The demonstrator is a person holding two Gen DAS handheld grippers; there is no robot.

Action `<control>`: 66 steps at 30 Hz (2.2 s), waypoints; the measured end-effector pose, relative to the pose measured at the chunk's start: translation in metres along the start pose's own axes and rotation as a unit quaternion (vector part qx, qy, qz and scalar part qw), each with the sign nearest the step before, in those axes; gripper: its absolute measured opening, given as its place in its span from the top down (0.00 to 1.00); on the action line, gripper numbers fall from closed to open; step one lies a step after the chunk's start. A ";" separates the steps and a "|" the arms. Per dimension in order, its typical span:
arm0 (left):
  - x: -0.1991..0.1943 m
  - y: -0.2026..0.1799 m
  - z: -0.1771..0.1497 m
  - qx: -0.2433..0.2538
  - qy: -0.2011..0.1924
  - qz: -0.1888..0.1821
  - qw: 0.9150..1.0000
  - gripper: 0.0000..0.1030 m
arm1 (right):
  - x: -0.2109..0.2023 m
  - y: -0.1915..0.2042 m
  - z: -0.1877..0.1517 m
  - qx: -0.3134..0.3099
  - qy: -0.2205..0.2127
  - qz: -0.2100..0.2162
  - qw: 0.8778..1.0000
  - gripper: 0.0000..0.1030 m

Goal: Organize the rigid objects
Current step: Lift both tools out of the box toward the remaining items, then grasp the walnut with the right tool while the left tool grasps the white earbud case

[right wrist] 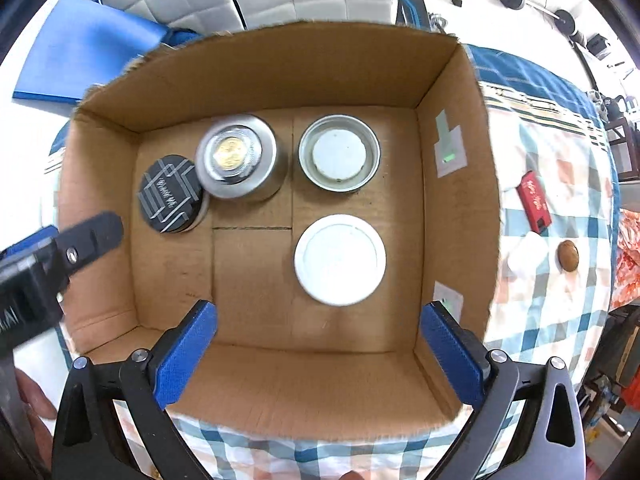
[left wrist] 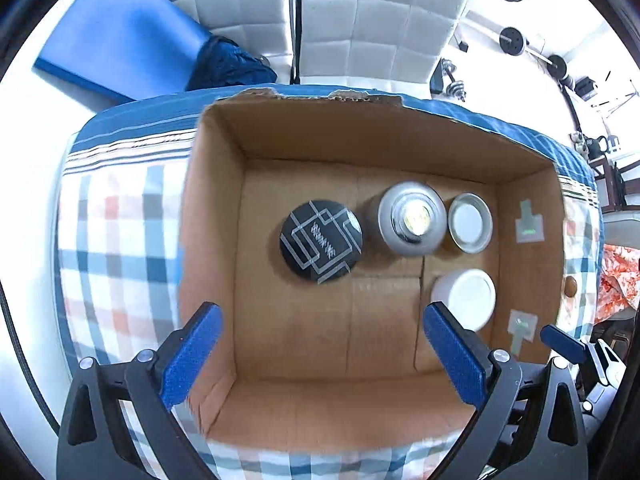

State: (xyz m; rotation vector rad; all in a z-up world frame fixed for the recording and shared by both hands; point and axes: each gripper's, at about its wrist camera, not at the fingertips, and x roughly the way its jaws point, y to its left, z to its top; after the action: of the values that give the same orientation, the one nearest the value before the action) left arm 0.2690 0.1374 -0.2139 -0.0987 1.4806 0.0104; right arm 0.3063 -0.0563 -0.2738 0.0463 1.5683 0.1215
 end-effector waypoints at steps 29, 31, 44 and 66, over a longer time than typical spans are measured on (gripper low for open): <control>-0.117 -0.018 -0.092 0.003 -0.097 -0.016 0.995 0.00 | -0.148 -0.004 -0.120 -0.032 -0.107 0.037 0.993 0.00; -0.118 -0.024 -0.091 0.003 -0.097 -0.019 0.995 0.00 | -0.149 -0.009 -0.120 -0.029 -0.107 0.044 0.993 0.00; -0.091 -0.159 -0.056 0.102 -0.083 -0.048 0.990 0.00 | -0.150 -0.148 -0.102 0.078 -0.108 0.019 0.991 0.00; 0.164 -0.356 0.093 0.255 0.099 0.041 0.961 0.18 | 0.052 -0.367 0.004 0.219 0.041 0.030 0.974 0.20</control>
State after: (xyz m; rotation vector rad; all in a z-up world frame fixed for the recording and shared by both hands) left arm 0.4000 -0.2194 -0.3476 0.3905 1.6437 -0.3214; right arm 0.3279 -0.4154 -0.3648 0.4397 1.6514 -0.1800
